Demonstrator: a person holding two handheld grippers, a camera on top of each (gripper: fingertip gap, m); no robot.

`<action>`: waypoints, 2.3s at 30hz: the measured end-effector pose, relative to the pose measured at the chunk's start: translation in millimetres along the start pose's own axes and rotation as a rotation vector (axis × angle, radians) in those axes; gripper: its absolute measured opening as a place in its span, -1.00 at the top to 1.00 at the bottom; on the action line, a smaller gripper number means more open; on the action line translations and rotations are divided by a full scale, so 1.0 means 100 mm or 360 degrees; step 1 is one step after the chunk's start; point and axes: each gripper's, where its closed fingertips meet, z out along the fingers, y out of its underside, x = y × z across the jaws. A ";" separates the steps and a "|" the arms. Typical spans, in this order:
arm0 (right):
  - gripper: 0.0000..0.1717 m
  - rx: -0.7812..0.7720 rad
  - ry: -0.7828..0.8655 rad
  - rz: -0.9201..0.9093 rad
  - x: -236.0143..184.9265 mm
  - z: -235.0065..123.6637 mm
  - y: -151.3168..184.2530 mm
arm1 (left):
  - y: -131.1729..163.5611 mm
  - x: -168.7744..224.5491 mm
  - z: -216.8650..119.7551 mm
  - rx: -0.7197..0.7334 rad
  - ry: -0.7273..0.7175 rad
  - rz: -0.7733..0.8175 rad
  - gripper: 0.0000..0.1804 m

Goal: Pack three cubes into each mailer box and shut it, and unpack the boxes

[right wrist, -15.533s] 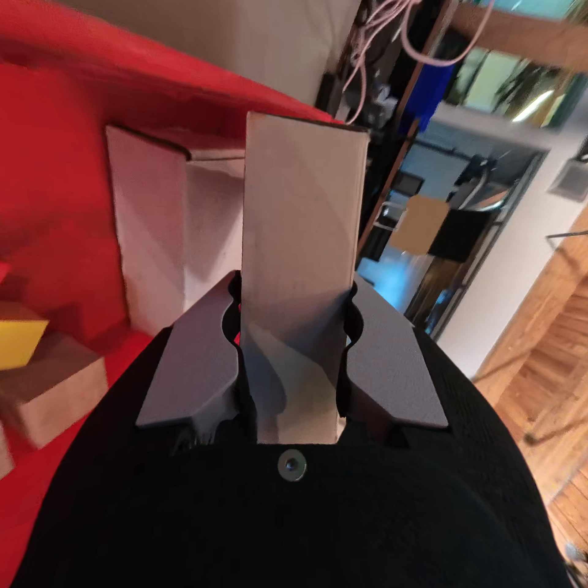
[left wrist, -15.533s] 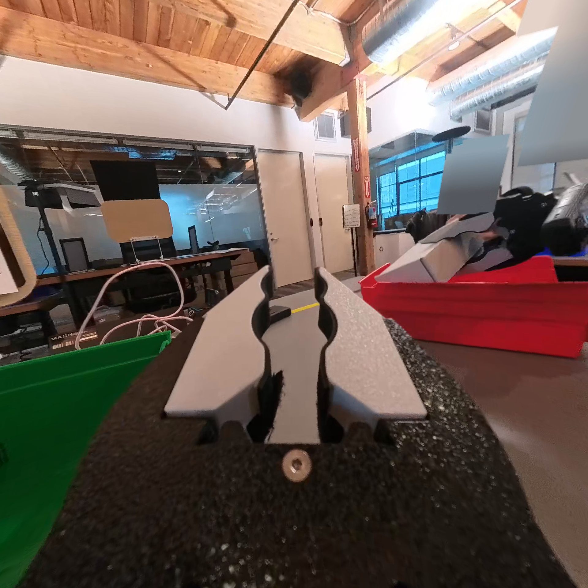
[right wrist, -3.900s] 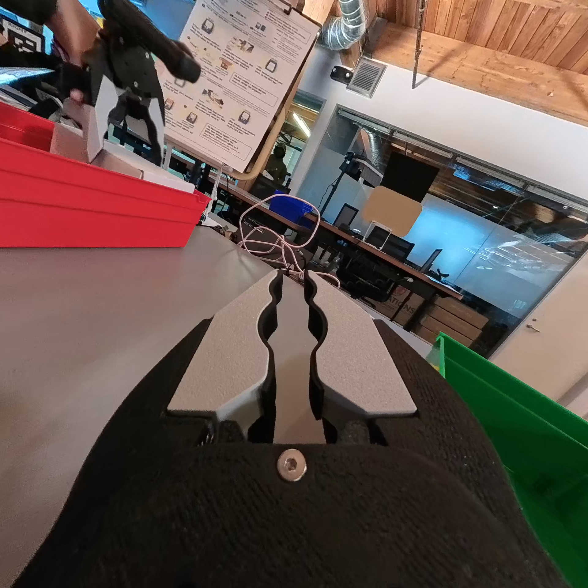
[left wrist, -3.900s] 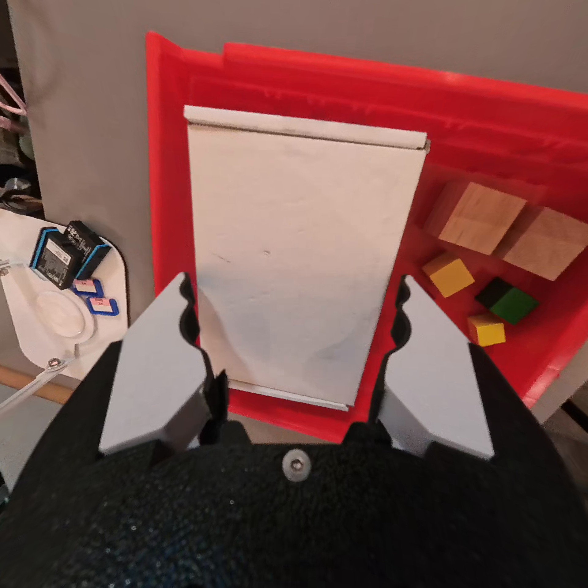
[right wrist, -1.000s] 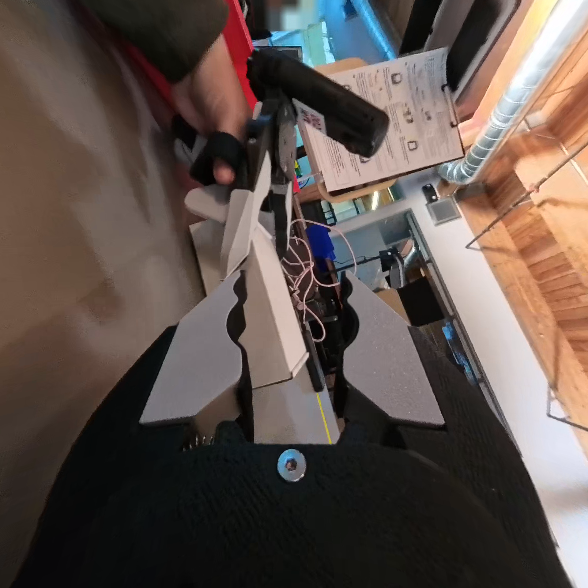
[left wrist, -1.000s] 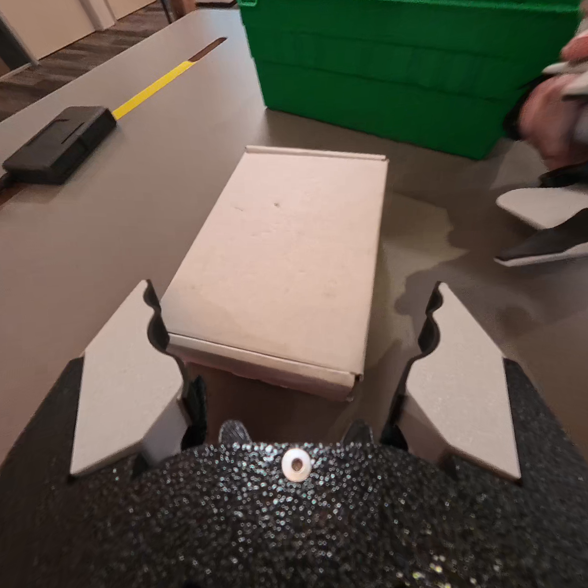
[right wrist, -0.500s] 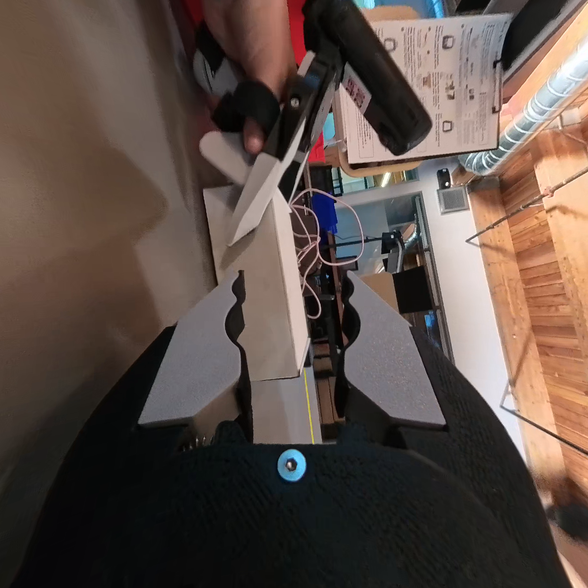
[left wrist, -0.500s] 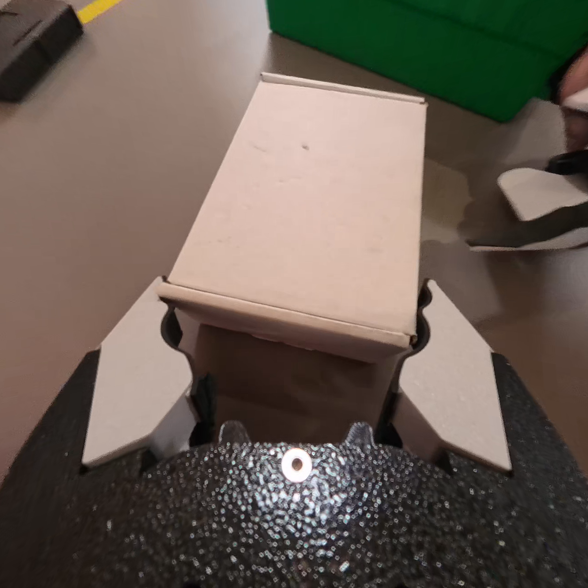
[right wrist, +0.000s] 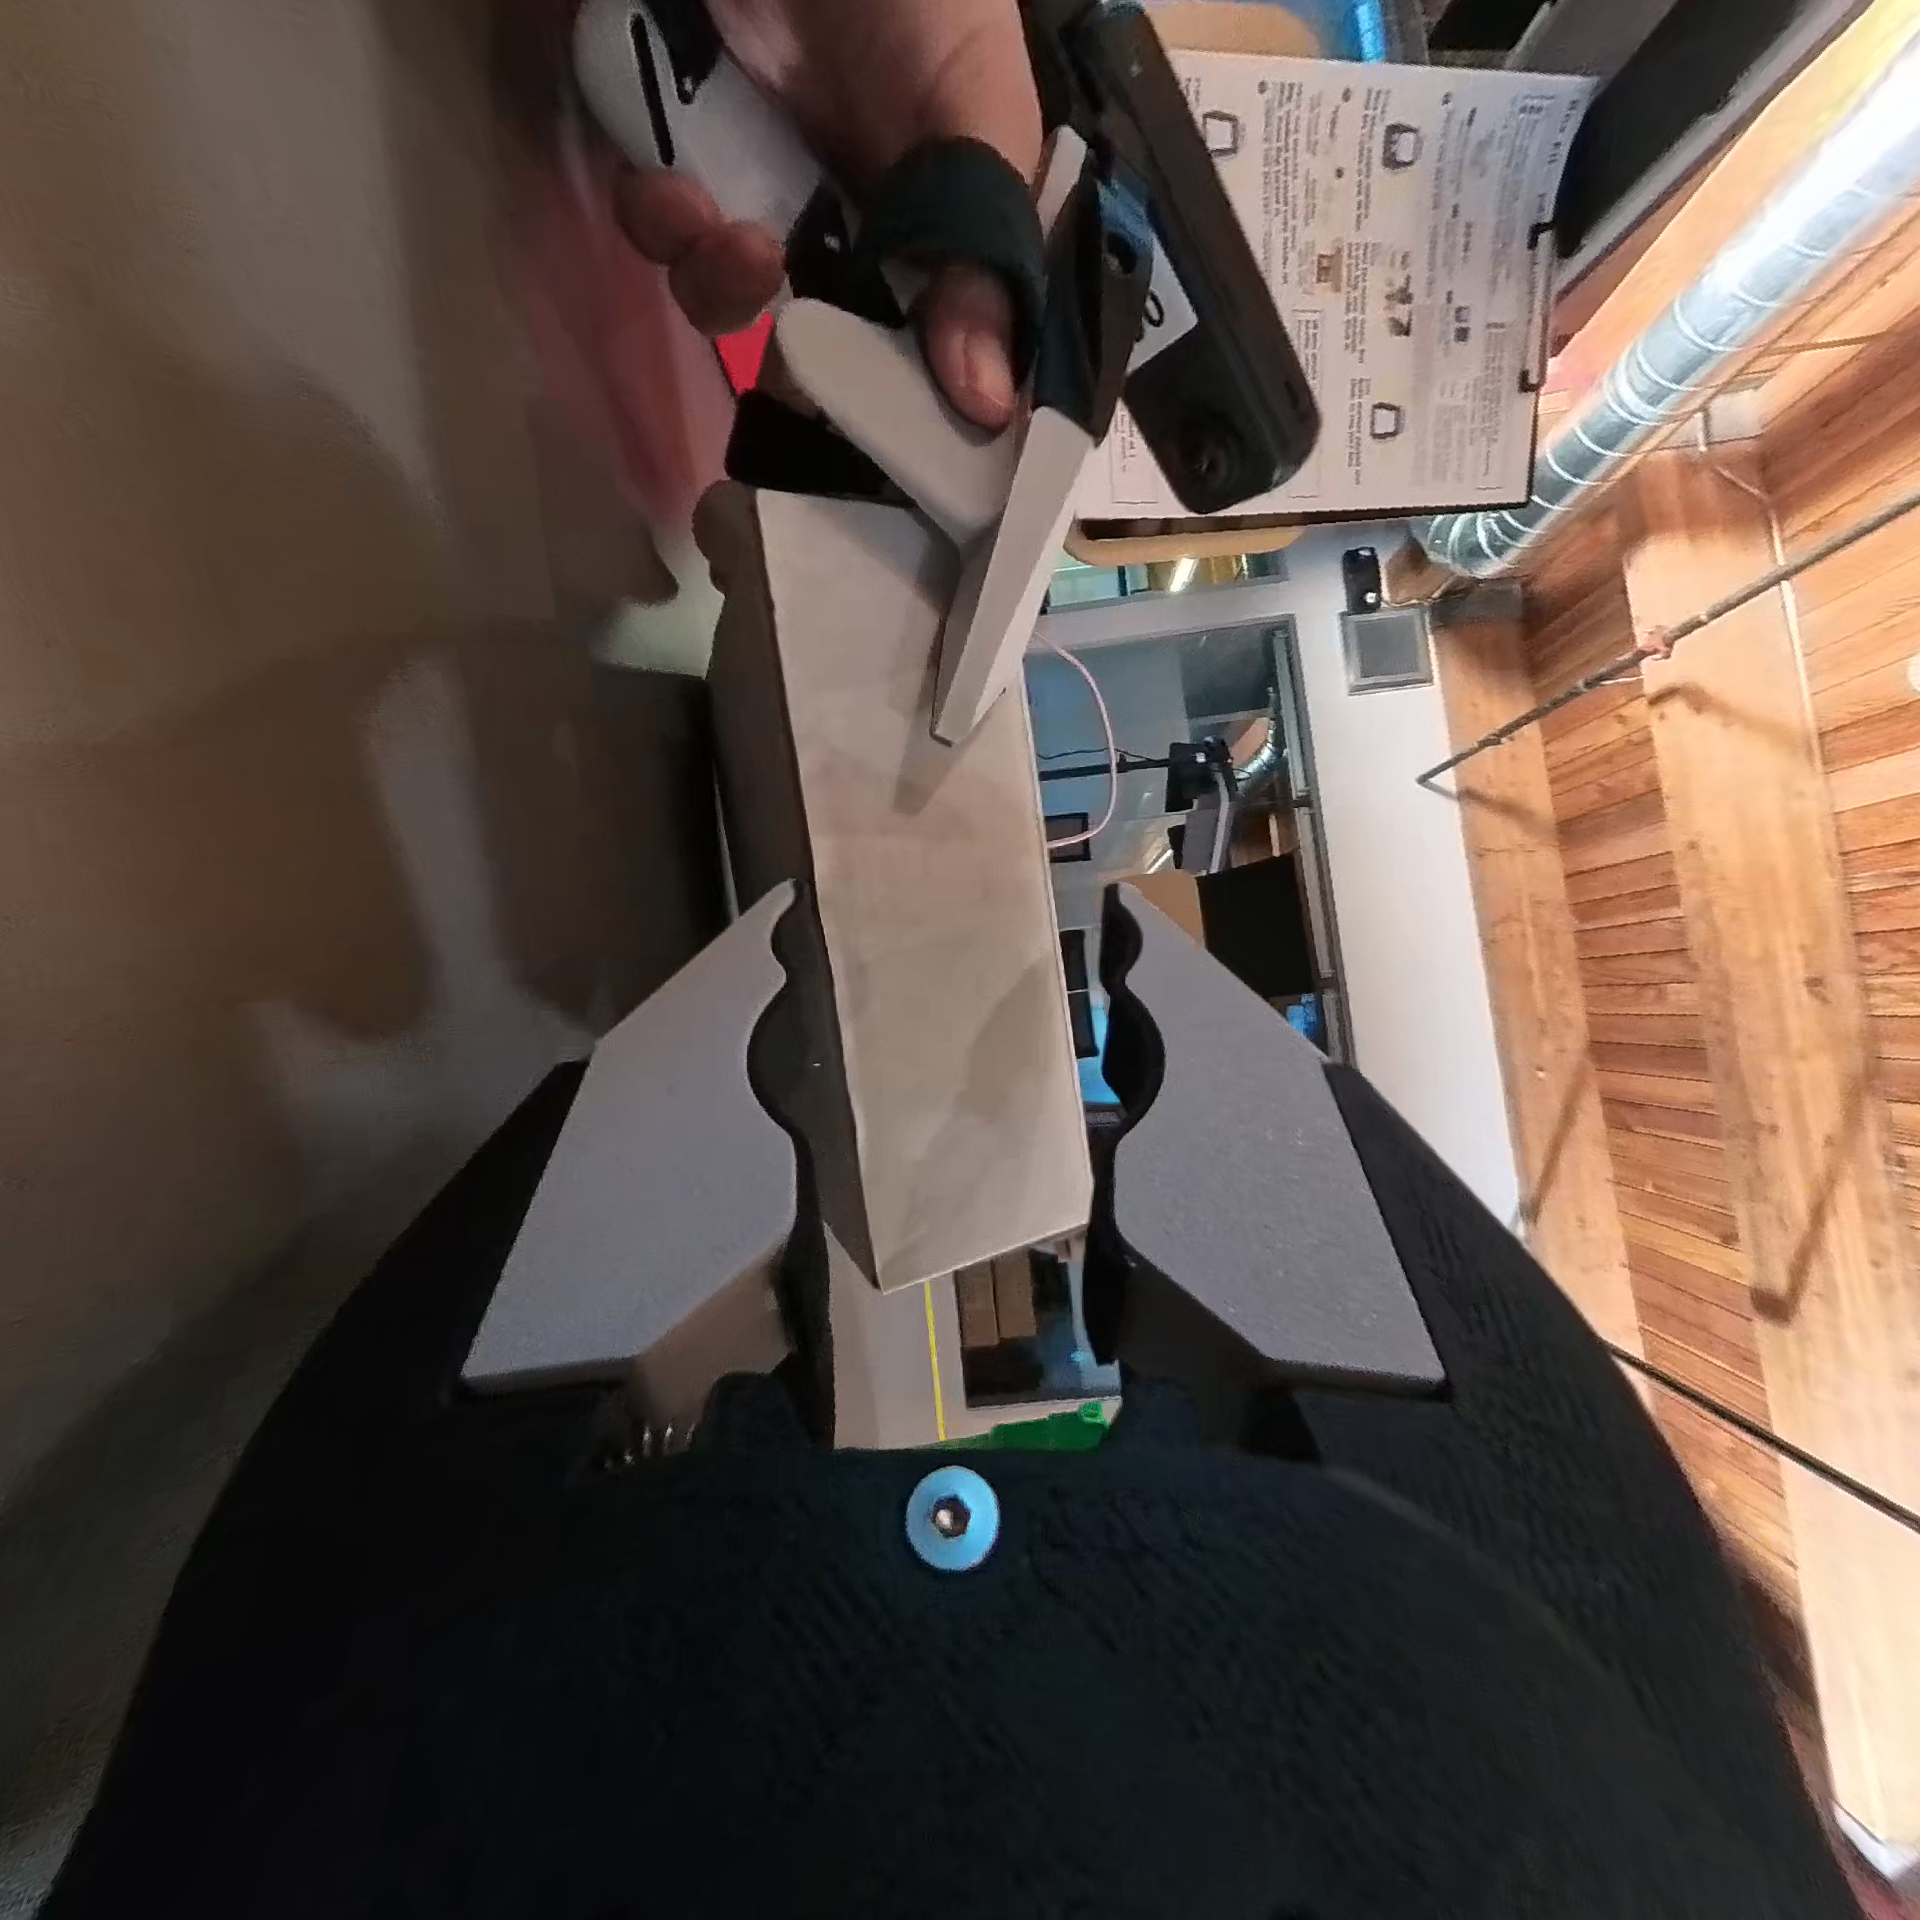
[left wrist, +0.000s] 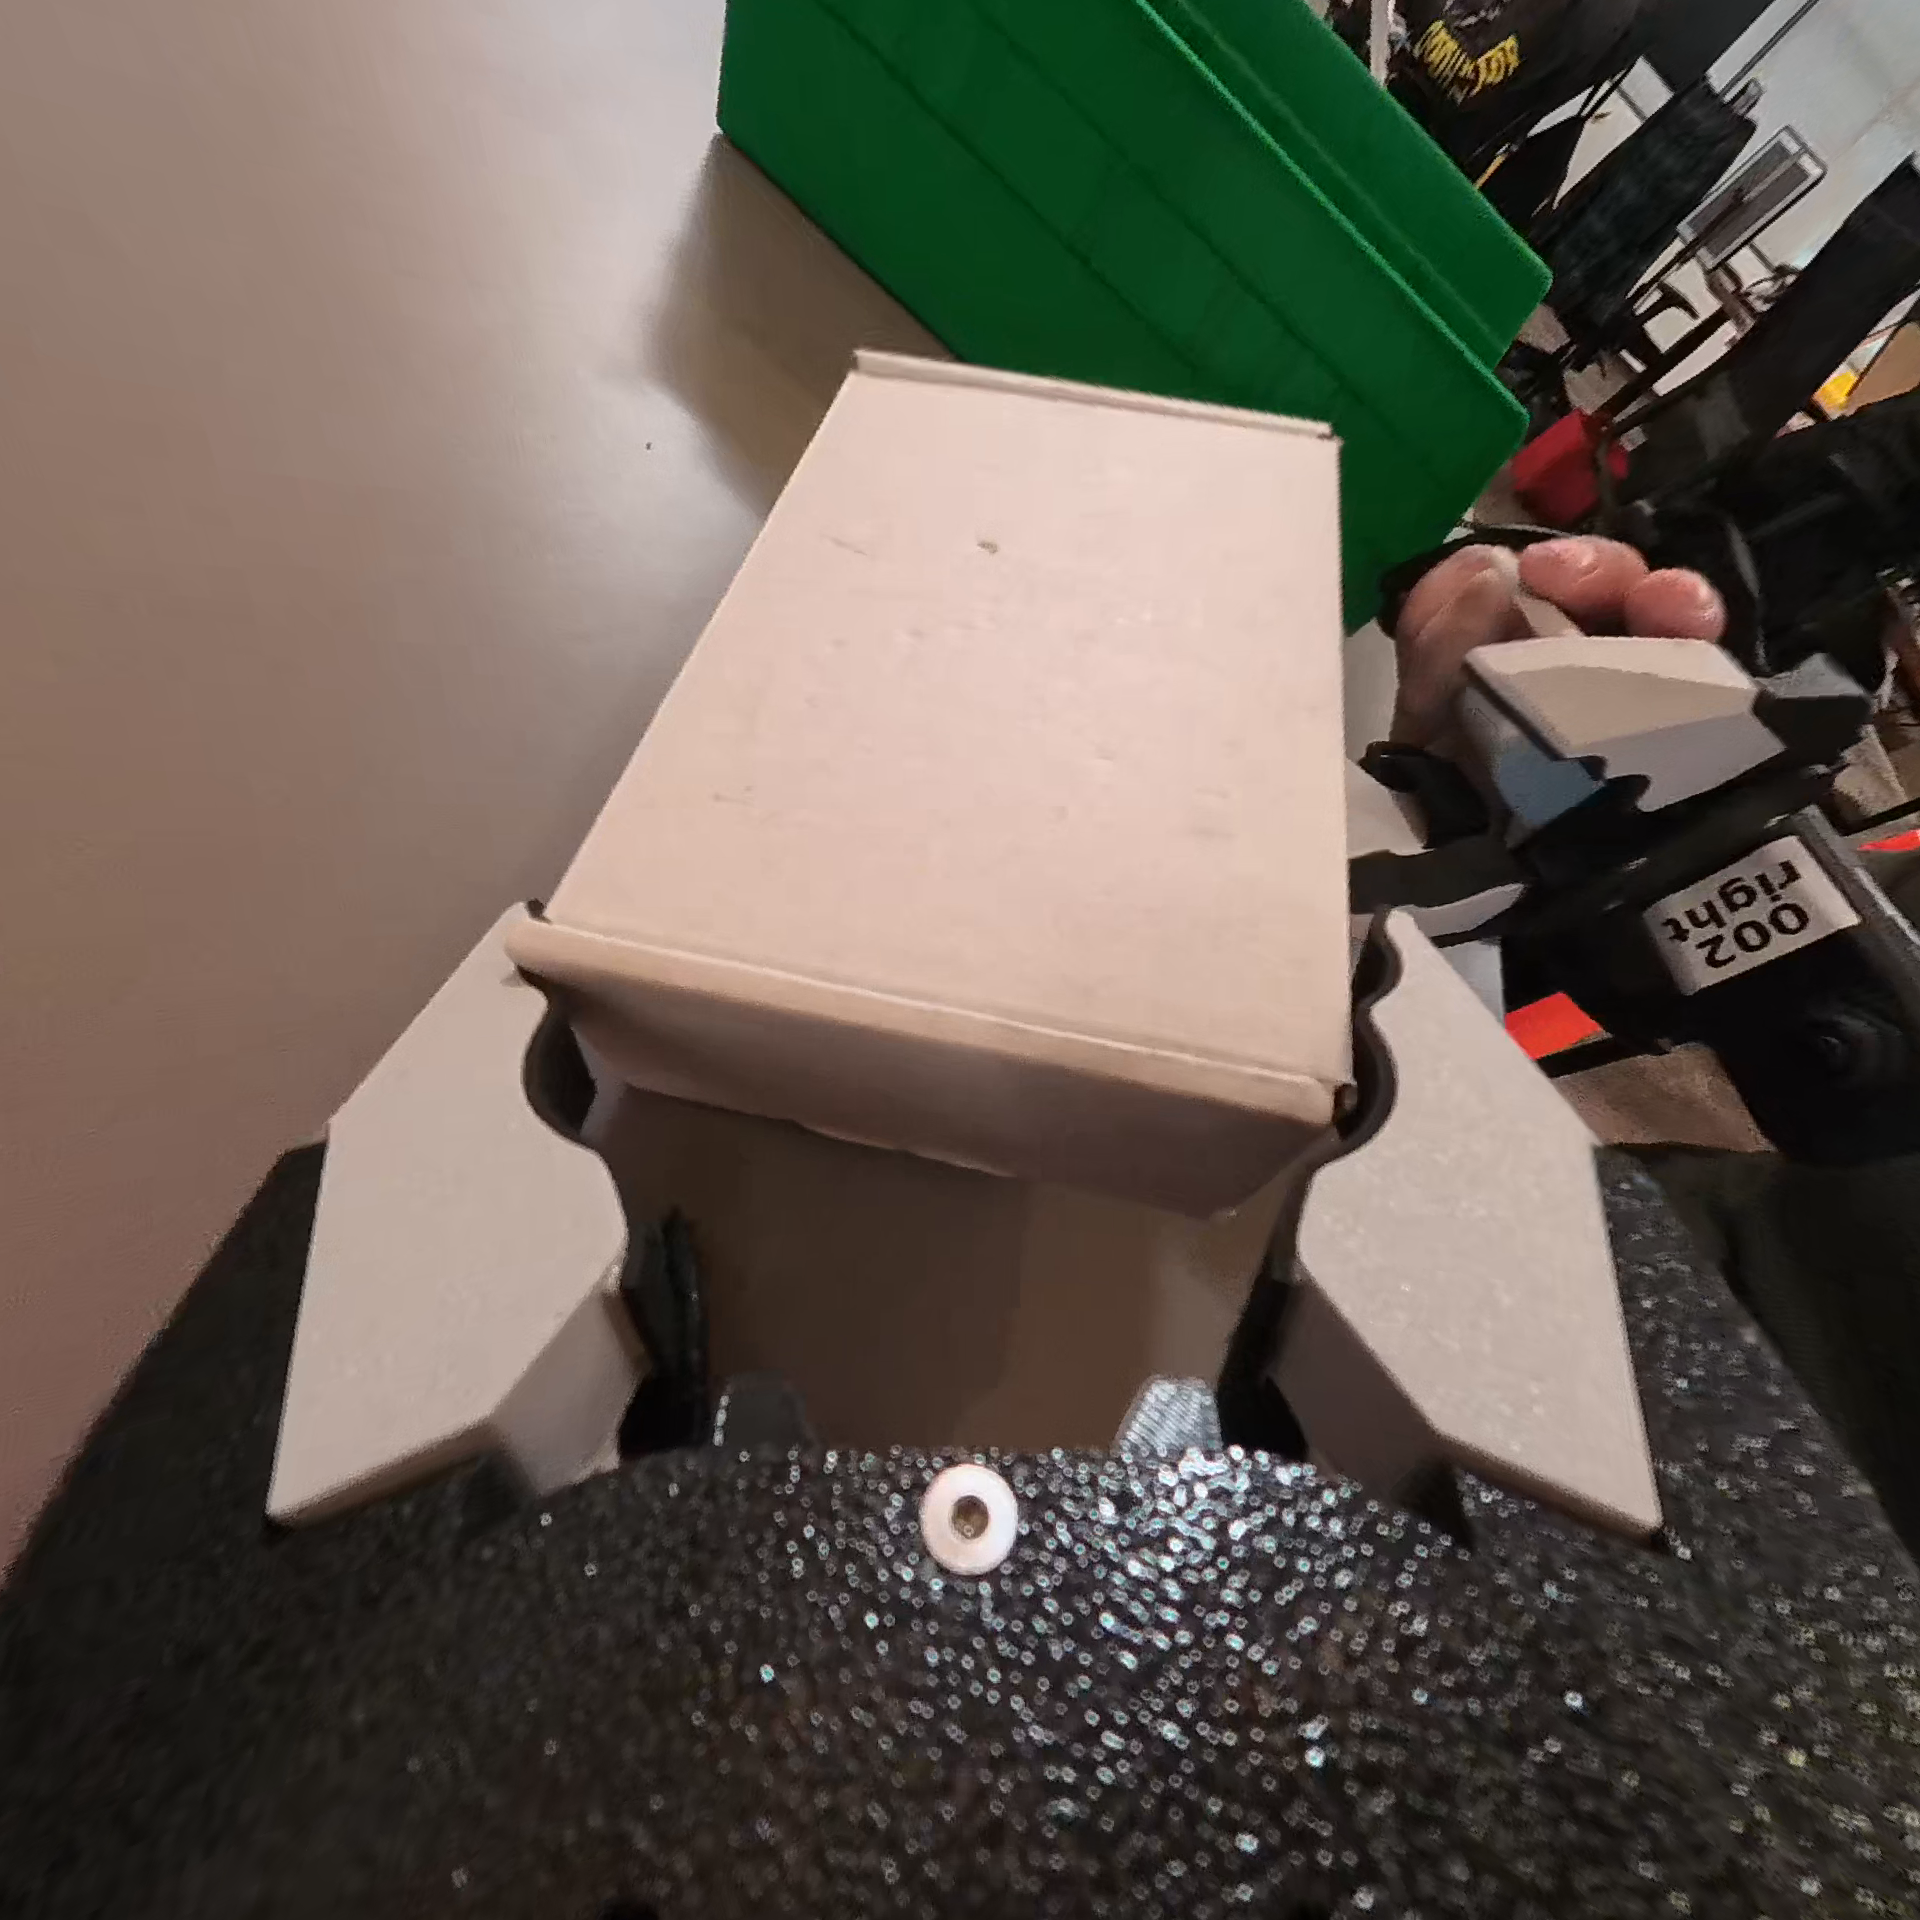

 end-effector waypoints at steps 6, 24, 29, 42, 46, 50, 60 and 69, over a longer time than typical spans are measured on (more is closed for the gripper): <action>0.45 -0.0009 0.0154 -0.0048 0.16 -0.05 0.00 | 0.06 0.07 -0.03 -0.0052 0.0064 -0.0070 -0.61; 0.26 0.0067 0.0149 -0.0138 0.13 -0.05 -0.10 | 0.14 0.09 -0.07 -0.0117 0.0027 0.0022 -0.60; -0.21 0.0032 -0.0038 -0.0056 -0.03 0.00 -0.12 | 0.10 0.10 -0.06 -0.0089 0.0038 -0.0018 -0.60; 0.23 -0.0379 -0.0288 0.0019 -0.14 0.05 0.34 | 0.03 0.29 0.04 -0.0026 0.0133 0.0191 -0.63; 0.23 -0.0400 -0.0384 0.0337 0.08 -0.09 0.39 | -0.19 0.35 -0.03 0.0177 -0.0015 0.0594 -0.77; 0.24 -0.0390 -0.0449 0.0577 0.29 -0.26 0.43 | -0.37 0.36 -0.10 0.0325 -0.0359 0.1138 -0.77; 0.23 -0.0233 -0.0865 0.0827 0.17 -0.57 0.26 | -0.24 1.13 0.19 0.0441 0.0035 0.1538 -0.17; 0.10 -0.0240 -0.0806 0.0868 0.20 -0.54 0.28 | -0.24 1.07 0.19 0.0365 0.0087 0.1335 0.18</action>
